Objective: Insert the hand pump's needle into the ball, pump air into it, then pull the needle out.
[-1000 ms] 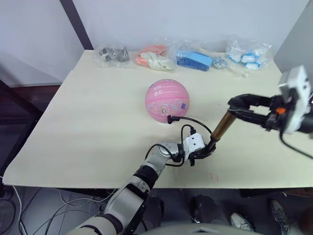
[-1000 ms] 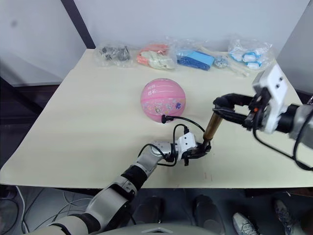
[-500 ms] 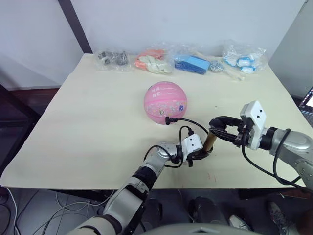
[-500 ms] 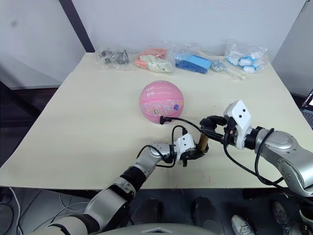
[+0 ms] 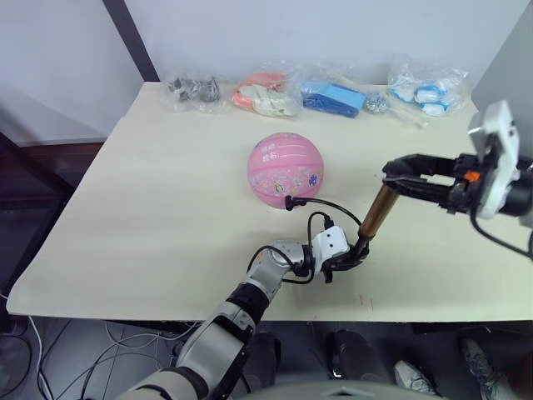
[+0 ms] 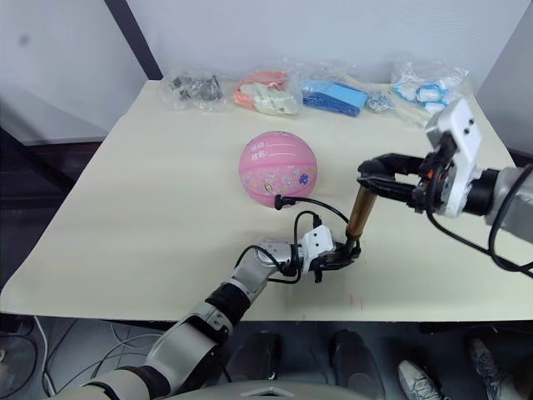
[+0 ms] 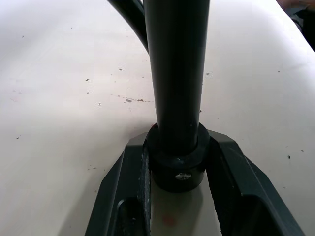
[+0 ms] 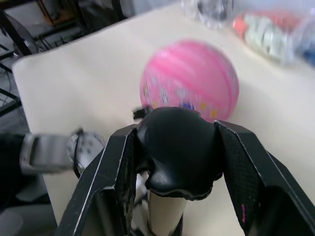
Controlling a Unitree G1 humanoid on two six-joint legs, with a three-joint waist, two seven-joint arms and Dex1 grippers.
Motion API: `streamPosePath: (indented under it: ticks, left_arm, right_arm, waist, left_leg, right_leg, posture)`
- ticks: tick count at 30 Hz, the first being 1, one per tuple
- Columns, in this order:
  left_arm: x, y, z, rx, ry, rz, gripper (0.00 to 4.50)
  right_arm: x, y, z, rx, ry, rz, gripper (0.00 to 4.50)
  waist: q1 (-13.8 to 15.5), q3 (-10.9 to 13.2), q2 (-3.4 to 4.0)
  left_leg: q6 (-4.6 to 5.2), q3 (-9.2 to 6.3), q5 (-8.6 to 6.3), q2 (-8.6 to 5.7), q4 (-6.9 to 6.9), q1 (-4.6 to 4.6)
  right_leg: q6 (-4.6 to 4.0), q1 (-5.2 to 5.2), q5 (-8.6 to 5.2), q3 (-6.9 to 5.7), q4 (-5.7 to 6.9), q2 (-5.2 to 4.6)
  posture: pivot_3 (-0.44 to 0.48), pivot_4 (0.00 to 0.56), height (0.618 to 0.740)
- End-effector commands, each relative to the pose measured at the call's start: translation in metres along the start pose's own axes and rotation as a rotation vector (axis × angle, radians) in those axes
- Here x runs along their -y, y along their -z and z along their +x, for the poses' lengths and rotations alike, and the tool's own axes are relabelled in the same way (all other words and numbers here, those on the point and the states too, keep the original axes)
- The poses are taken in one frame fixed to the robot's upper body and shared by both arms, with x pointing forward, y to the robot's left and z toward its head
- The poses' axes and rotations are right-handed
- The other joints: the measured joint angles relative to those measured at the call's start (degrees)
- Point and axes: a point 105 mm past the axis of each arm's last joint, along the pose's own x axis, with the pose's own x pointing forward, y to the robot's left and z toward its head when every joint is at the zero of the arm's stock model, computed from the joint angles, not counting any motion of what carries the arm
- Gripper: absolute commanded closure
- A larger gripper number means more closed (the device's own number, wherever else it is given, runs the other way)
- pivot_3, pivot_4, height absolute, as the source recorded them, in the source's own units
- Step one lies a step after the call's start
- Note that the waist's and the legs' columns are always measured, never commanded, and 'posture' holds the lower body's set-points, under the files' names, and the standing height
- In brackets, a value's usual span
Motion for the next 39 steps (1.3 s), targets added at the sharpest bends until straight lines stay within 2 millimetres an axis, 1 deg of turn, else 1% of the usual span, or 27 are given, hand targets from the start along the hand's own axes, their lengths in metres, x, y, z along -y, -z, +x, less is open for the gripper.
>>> streamPosePath:
  ticks: [1, 3, 5, 7, 8, 11, 13, 14, 15, 17, 19, 20, 21, 22, 23, 25, 27, 28, 29, 31, 33, 35, 36, 37, 38, 39]
  left_arm:
    - [0.012, 0.037, -0.006, -0.126, 0.019, -0.070, 3.42]
    - [0.012, 0.037, -0.006, -0.126, 0.020, -0.071, 3.42]
    - [0.013, 0.037, -0.006, -0.127, 0.021, -0.070, 3.42]
    - [0.012, 0.037, -0.006, -0.129, 0.021, -0.069, 3.42]
    - [0.012, 0.037, -0.006, -0.129, 0.021, -0.069, 3.42]
    - [0.011, 0.037, -0.006, -0.129, 0.021, -0.069, 3.42]
    - [0.012, 0.037, -0.006, -0.129, 0.021, -0.068, 3.42]
    - [0.012, 0.037, -0.006, -0.128, 0.021, -0.068, 3.42]
    - [0.012, 0.037, -0.006, -0.127, 0.021, -0.068, 3.42]
    - [0.012, 0.037, -0.006, -0.127, 0.020, -0.068, 3.42]
    - [0.012, 0.037, -0.005, -0.127, 0.017, -0.068, 3.42]
    - [0.011, 0.037, -0.006, -0.128, 0.015, -0.068, 3.42]
    - [0.011, 0.037, -0.006, -0.129, 0.014, -0.068, 3.42]
    - [0.011, 0.038, -0.007, -0.129, 0.011, -0.069, 3.42]
    - [0.010, 0.038, -0.008, -0.130, 0.008, -0.070, 3.42]
    - [0.010, 0.039, -0.008, -0.131, 0.006, -0.072, 3.42]
    - [0.010, 0.038, -0.008, -0.131, 0.005, -0.072, 3.42]
    - [0.010, 0.039, -0.009, -0.132, 0.004, -0.072, 3.42]
    - [0.009, 0.039, -0.009, -0.133, 0.003, -0.072, 3.42]
    - [0.008, 0.039, -0.009, -0.134, 0.002, -0.072, 3.42]
    - [0.008, 0.039, -0.008, -0.135, 0.002, -0.072, 3.42]
    - [0.009, 0.039, -0.008, -0.134, 0.003, -0.073, 3.42]
    - [0.009, 0.039, -0.007, -0.133, 0.004, -0.073, 3.42]
    - [0.010, 0.039, -0.007, -0.132, 0.005, -0.075, 3.42]
    - [0.010, 0.038, -0.006, -0.131, 0.005, -0.075, 3.42]
    - [0.010, 0.038, -0.006, -0.131, 0.005, -0.076, 3.42]
  right_arm:
    - [-0.001, -0.046, -0.019, 0.129, 0.024, -0.071, 2.59]
    - [-0.003, -0.062, -0.024, 0.161, 0.024, -0.087, 2.59]
    - [-0.005, -0.068, -0.025, 0.173, 0.022, -0.088, 2.59]
    - [-0.007, -0.059, -0.020, 0.145, 0.012, -0.077, 2.59]
    - [-0.007, -0.050, -0.015, 0.121, 0.012, -0.063, 2.59]
    - [-0.003, -0.014, -0.003, 0.015, 0.029, -0.035, 2.59]
    - [0.001, 0.017, 0.010, -0.024, 0.045, 0.025, 2.59]
    - [0.001, 0.030, 0.015, -0.038, 0.051, 0.051, 2.59]
    - [-0.001, 0.051, 0.020, -0.086, 0.044, 0.071, 2.59]
    - [-0.006, 0.076, 0.025, -0.140, 0.025, 0.088, 2.59]
    - [-0.012, 0.107, 0.032, -0.186, 0.016, 0.137, 2.59]
    - [-0.017, 0.122, 0.037, -0.206, 0.006, 0.160, 2.59]
    - [-0.021, 0.138, 0.041, -0.230, 0.007, 0.175, 2.59]
    - [-0.026, 0.155, 0.045, -0.258, 0.008, 0.192, 2.59]
    - [-0.031, 0.169, 0.049, -0.282, 0.009, 0.207, 2.59]
    - [-0.037, 0.183, 0.053, -0.298, 0.007, 0.218, 2.59]
    - [-0.040, 0.184, 0.055, -0.294, -0.003, 0.201, 2.59]
    - [-0.040, 0.180, 0.055, -0.280, -0.003, 0.194, 2.59]
    - [-0.036, 0.171, 0.054, -0.253, 0.003, 0.188, 2.59]
    - [-0.024, 0.149, 0.048, -0.201, 0.028, 0.159, 2.59]
    - [-0.010, 0.118, 0.037, -0.145, 0.049, 0.119, 2.59]
    - [-0.004, 0.091, 0.028, -0.099, 0.048, 0.086, 2.59]
    - [0.000, 0.072, 0.023, -0.065, 0.049, 0.059, 2.59]
    - [0.001, 0.056, 0.018, -0.039, 0.048, 0.036, 2.59]
    - [0.003, 0.043, 0.014, -0.020, 0.047, 0.021, 2.59]
    - [0.003, 0.036, 0.012, -0.012, 0.046, 0.015, 2.59]
  waist:
    - [-0.1, 0.0, -0.01]
    - [-0.1, 0.1, 0.05]
    - [-0.1, 0.1, 0.02]
    - [-0.1, 0.1, 0.06]
    - [-0.1, 0.1, 0.06]
    - [0.0, 0.1, -0.01]
    - [-0.1, 0.0, -0.11]
    - [-0.2, -0.1, -0.30]
    - [-0.2, -0.2, -0.36]
    - [-0.3, -0.3, -0.37]
    - [-0.3, -0.5, -0.45]
    - [-0.3, -0.6, -0.72]
    - [-0.3, -0.7, -0.74]
    - [-0.4, -0.7, -0.74]
    - [-0.5, -1.1, -1.00]
    - [-0.5, -1.3, -0.97]
    - [-0.6, -1.4, -0.86]
    - [-0.6, -1.5, -0.88]
    - [-0.6, -1.5, -0.89]
    - [-0.6, -1.4, -0.85]
    - [-0.5, -1.3, -0.71]
    - [-0.4, -1.2, -0.60]
    - [-0.2, -1.0, -0.50]
    - [-0.1, -0.6, -0.13]
    - [0.0, -0.3, -0.01]
    - [0.0, -0.2, 0.01]
  left_leg:
    - [0.00, 0.02, 0.00, -0.01, 0.00, 0.01]
    - [0.00, 0.03, 0.00, -0.02, 0.00, 0.01]
    - [0.01, 0.04, 0.00, -0.02, 0.00, 0.02]
    - [0.01, 0.02, 0.00, 0.00, 0.00, -0.02]
    - [0.01, 0.03, 0.00, -0.01, 0.00, -0.03]
    - [0.01, 0.03, 0.00, -0.01, 0.00, -0.02]
    - [0.01, 0.03, 0.00, -0.01, -0.01, 0.04]
    - [0.01, 0.02, 0.00, -0.01, -0.01, 0.06]
    - [0.01, 0.02, 0.00, 0.03, -0.01, 0.15]
    - [0.01, 0.04, 0.00, 0.04, 0.01, 0.24]
    - [0.01, 0.04, 0.00, 0.08, 0.02, 0.37]
    - [0.01, 0.02, 0.00, 0.10, 0.02, 0.41]
    - [0.00, 0.04, -0.01, 0.27, -0.17, 1.18]
    - [-0.01, 0.04, -0.02, 0.30, -0.18, 1.23]
    - [-0.01, 0.04, -0.02, 0.32, -0.19, 1.23]
    - [-0.02, 0.00, -0.02, 0.42, -0.27, 1.31]
    - [-0.02, 0.00, -0.02, 0.42, -0.31, 1.34]
    - [-0.02, 0.02, -0.02, 0.42, -0.31, 1.36]
    - [-0.02, 0.02, -0.02, 0.42, -0.32, 1.37]
    - [-0.02, -0.02, -0.02, 0.43, -0.32, 1.37]
    - [-0.02, -0.02, -0.02, 0.42, -0.30, 1.31]
    - [-0.02, -0.01, -0.02, 0.38, -0.30, 1.26]
    - [-0.02, -0.01, -0.02, 0.36, -0.30, 1.22]
    - [-0.02, -0.03, -0.02, 0.33, -0.30, 1.14]
    - [-0.01, -0.01, -0.01, 0.22, -0.28, 1.01]
    - [-0.01, -0.01, -0.01, 0.18, -0.26, 0.91]
  right_leg:
    - [0.00, 0.00, 0.00, 0.02, 0.00, -0.02]
    - [0.01, 0.00, -0.01, 0.04, 0.00, -0.01]
    - [0.01, 0.00, -0.01, 0.05, 0.01, -0.01]
    - [0.00, -0.05, 0.00, 0.03, 0.02, 0.00]
    - [0.01, -0.05, 0.00, 0.05, 0.02, 0.00]
    - [0.02, -0.03, 0.00, 0.04, 0.01, 0.00]
    - [0.02, 0.02, -0.01, 0.03, 0.02, 0.00]
    - [0.02, 0.04, -0.01, 0.03, 0.01, 0.01]
    - [0.02, 0.14, -0.01, 0.03, 0.03, 0.05]
    - [0.14, 0.19, -0.07, 0.03, 0.04, 0.06]
    - [0.24, 0.29, -0.13, 0.02, 0.05, 0.09]
    - [0.24, 0.35, -0.13, 0.00, 0.04, 0.11]
    - [0.21, 1.03, -0.20, -0.03, -0.06, 0.23]
    - [0.16, 1.09, -0.23, -0.04, -0.06, 0.25]
    - [0.13, 1.08, -0.26, -0.04, -0.06, 0.26]
    - [0.09, 1.08, -0.28, -0.08, -0.06, 0.37]
    - [0.09, 1.09, -0.27, -0.08, -0.06, 0.38]
    - [0.10, 1.09, -0.27, -0.07, -0.05, 0.38]
    - [0.09, 1.09, -0.27, -0.07, -0.05, 0.39]
    - [0.09, 1.09, -0.27, -0.08, -0.05, 0.42]
    - [0.09, 1.06, -0.26, -0.08, -0.04, 0.39]
    - [0.09, 1.03, -0.26, -0.07, -0.05, 0.35]
    - [0.09, 1.02, -0.26, -0.07, -0.06, 0.33]
    - [0.09, 0.96, -0.26, -0.08, -0.07, 0.30]
    - [0.10, 0.88, -0.24, -0.07, -0.07, 0.15]
    - [0.10, 0.82, -0.23, -0.06, -0.07, 0.13]
  posture:
    - [0.000, 0.150, 0.740]
    - [0.000, 0.150, 0.740]
    - [0.000, 0.150, 0.740]
    - [0.000, 0.150, 0.740]
    - [0.000, 0.150, 0.740]
    - [0.000, 0.150, 0.740]
    - [0.000, 0.150, 0.740]
    - [0.000, 0.150, 0.740]
    - [0.000, 0.150, 0.740]
    - [0.000, 0.150, 0.740]
    - [0.000, 0.150, 0.740]
    - [0.000, 0.150, 0.740]
    - [0.000, 0.150, 0.740]
    - [0.000, 0.150, 0.740]
    - [0.000, 0.150, 0.740]
    - [0.000, 0.150, 0.740]
    - [0.000, 0.150, 0.740]
    - [0.000, 0.150, 0.740]
    - [0.000, 0.150, 0.740]
    - [0.000, 0.150, 0.740]
    - [0.000, 0.150, 0.740]
    - [0.000, 0.150, 0.740]
    - [0.000, 0.150, 0.740]
    - [0.000, 0.150, 0.740]
    - [0.000, 0.150, 0.740]
    - [0.000, 0.150, 0.740]
